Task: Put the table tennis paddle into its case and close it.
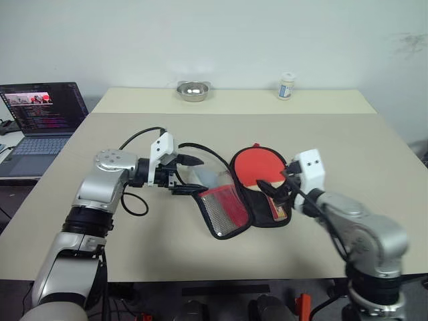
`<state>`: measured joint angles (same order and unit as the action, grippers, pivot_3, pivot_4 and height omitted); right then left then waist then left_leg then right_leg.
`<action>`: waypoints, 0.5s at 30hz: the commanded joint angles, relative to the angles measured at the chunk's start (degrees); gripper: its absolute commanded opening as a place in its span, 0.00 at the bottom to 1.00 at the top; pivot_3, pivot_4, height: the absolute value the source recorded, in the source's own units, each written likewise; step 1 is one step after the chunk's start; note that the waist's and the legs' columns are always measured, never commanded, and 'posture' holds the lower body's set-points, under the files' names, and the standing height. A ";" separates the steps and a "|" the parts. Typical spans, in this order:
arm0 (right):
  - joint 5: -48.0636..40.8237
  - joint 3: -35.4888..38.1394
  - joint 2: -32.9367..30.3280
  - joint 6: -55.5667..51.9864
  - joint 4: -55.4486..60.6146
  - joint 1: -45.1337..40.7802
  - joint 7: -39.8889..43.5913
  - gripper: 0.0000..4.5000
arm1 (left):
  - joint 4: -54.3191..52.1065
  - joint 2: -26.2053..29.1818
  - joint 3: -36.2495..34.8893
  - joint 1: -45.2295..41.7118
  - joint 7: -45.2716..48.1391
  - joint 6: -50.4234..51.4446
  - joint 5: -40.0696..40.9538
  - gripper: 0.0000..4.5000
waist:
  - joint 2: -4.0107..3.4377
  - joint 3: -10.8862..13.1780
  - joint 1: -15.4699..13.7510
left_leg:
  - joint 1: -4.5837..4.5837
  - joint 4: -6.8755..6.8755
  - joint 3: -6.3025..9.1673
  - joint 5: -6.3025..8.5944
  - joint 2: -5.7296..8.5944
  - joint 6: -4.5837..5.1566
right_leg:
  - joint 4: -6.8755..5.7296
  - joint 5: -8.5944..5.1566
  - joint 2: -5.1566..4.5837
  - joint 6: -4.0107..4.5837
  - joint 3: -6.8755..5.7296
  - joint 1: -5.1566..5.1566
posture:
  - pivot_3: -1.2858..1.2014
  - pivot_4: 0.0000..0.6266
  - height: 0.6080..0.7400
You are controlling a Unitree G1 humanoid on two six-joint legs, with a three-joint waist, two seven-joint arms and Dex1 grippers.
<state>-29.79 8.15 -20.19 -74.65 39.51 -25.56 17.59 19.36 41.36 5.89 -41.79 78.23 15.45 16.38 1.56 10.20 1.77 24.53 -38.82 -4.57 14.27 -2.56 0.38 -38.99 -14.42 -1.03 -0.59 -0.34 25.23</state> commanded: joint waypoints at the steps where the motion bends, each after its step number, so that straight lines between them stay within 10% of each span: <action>1: -8.30 5.54 -7.78 -1.78 5.43 -0.11 9.12 0.99 | -2.08 3.75 -2.97 1.53 0.60 0.58 0.51 1.00 | 0.00 0.00 -0.03 | 0.00 0.00 0.00 0.00 0.00 0.00 | 0.01 0.00 0.00 0.00 -0.06 -0.01 | 0.52 0.24 1.00; 5: -16.70 11.66 -15.45 -2.08 7.28 0.83 15.93 1.00 | -0.04 7.67 -1.81 4.85 2.43 -2.81 -2.21 0.87 | 0.01 -0.01 -0.03 | -0.02 0.01 0.02 0.00 -0.01 0.00 | 0.00 0.00 -0.01 0.00 -0.10 -0.03 | 0.52 0.24 1.00; 15: -25.90 18.47 -27.38 0.58 6.94 5.91 19.74 1.00 | 0.03 6.43 -0.10 6.59 3.94 -2.72 -2.98 0.08 | 0.22 -0.09 -0.24 | -0.05 -0.03 0.08 0.00 0.01 0.00 | 0.02 -0.01 -0.05 -0.02 -0.08 -0.14 | 0.52 0.24 1.00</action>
<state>-54.26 24.25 -46.45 -75.55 45.26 -19.74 37.27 20.93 48.18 6.36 -33.86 81.87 12.35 12.46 1.78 10.11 1.53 24.48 -38.86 -4.49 14.27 -2.55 0.39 -38.97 -14.43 -1.08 -0.61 -0.42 25.08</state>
